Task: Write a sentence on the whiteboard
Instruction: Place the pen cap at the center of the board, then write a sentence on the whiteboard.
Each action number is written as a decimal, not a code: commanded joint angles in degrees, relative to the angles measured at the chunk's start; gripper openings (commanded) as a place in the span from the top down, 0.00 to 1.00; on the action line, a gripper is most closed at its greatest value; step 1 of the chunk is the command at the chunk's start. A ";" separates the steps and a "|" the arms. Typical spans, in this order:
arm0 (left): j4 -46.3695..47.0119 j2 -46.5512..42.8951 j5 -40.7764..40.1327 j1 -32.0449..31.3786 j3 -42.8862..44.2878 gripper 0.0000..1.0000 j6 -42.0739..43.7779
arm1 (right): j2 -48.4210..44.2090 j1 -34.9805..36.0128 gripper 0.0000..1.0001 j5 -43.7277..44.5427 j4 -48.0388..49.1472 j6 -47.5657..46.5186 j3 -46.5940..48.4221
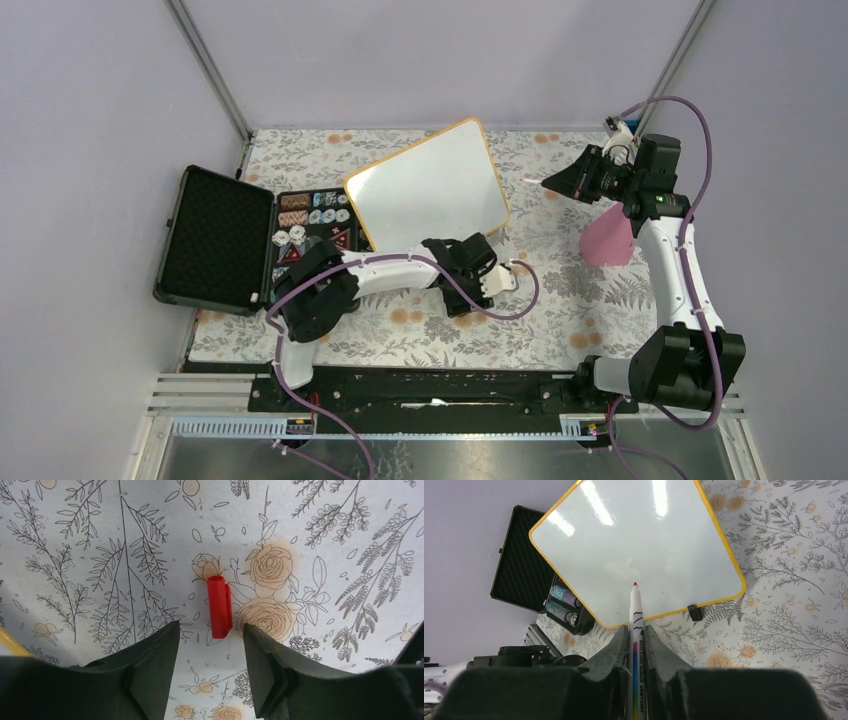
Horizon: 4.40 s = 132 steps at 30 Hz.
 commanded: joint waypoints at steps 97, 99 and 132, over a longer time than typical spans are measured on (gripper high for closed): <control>16.31 -23.17 52.55 64.85 -4.59 0.39 -11.59 | 30.13 38.05 1.00 3.68 5.04 -17.58 31.97; 18.26 -22.71 53.20 64.85 -5.62 0.38 -13.14 | 30.94 38.09 1.00 4.37 6.70 -15.85 31.97; 39.20 -20.04 60.29 60.53 -13.84 0.96 -29.21 | 31.17 38.09 1.00 5.74 7.09 -16.88 32.87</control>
